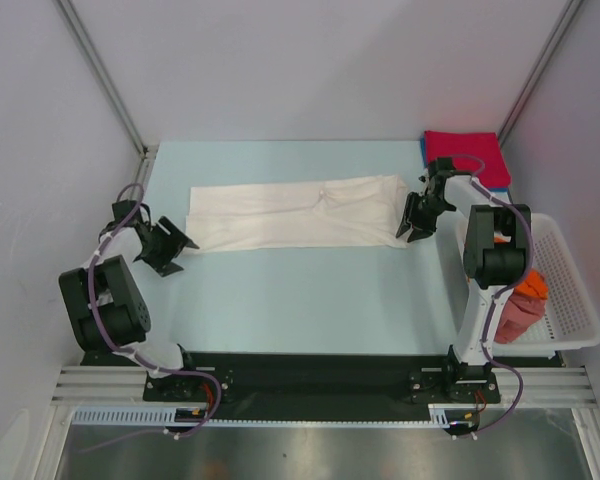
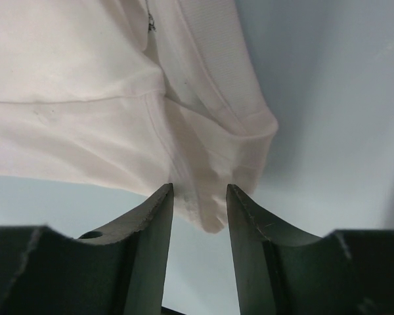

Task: Fold and stack the t-shirts
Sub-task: Fold the tshirt

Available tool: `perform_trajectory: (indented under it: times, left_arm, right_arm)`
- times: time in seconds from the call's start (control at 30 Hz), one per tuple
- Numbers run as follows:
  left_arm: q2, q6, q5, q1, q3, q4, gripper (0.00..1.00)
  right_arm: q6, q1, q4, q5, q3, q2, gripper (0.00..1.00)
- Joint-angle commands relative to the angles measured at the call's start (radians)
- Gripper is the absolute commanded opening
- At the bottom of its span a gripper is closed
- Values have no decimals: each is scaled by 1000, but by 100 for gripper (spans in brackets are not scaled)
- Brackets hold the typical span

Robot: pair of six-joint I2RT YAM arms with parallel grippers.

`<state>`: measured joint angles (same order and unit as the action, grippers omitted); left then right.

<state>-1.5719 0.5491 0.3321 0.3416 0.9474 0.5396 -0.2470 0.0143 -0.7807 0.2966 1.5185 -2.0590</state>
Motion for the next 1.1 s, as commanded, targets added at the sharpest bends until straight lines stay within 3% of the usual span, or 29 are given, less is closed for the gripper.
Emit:
perform_trajectory:
  times: [0.0, 0.17, 0.33, 0.47, 0.6, 0.8, 0.97, 1.0, 1.07]
  left_arm:
    - [-51, 29, -21, 14, 7, -40, 76]
    - [-129, 29, -48, 17, 48, -56, 73]
    - [-186, 23, -68, 17, 82, -58, 65]
    - [-212, 17, -64, 17, 97, -59, 57]
    - [-226, 5, -64, 17, 111, -59, 44]
    - [-257, -1, -44, 17, 131, -61, 26]
    - [-267, -14, -34, 16, 143, -59, 14]
    - [-267, -15, -34, 17, 143, -59, 7]
    - [-272, -18, -34, 17, 145, -58, 3]
  right_arm:
    - [21, 13, -8, 10, 6, 51, 44]
    - [22, 15, -12, 15, -7, 56, 45]
    - [25, 16, -6, 7, -37, 80, 45]
    - [25, 15, -6, 6, -43, 97, 53]
    - [37, 26, -18, 1, -43, 111, 59]
    - [38, 45, -22, -37, -50, 123, 59]
    - [45, 58, -6, -43, -55, 109, 55]
    - [45, 62, 1, -45, -55, 105, 54]
    - [45, 67, 4, -47, -52, 96, 48]
